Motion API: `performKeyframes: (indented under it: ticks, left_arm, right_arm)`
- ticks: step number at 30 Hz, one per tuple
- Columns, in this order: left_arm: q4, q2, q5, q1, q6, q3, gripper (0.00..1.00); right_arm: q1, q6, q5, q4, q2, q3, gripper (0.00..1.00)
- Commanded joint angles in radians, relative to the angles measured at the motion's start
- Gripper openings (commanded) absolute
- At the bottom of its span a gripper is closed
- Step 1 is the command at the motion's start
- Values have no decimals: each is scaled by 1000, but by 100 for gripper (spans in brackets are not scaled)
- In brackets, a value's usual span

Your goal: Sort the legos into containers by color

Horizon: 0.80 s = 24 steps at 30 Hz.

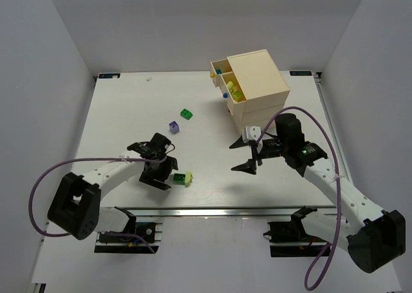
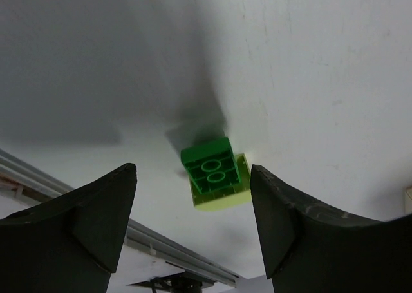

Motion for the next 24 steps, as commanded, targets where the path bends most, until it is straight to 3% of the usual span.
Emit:
performKeyframes:
  ticks: [1,12,19,24]
  left_arm:
    - [58,44,-2,-5,1,30,81]
    - [124,160,24,-5,16,58,80]
    - [147,175,24,-5,18,59,72]
    - [189,181,67,-5,18,39,61]
  right_arm:
    - [-8,-22,-3,6,-25,2,78]
    - [-13,-46,-9,-10,-19,2,78]
    - [-19,-49,-14,-12,-20,2,78]
    - [-23,-49,-15,-15,-22,1,78]
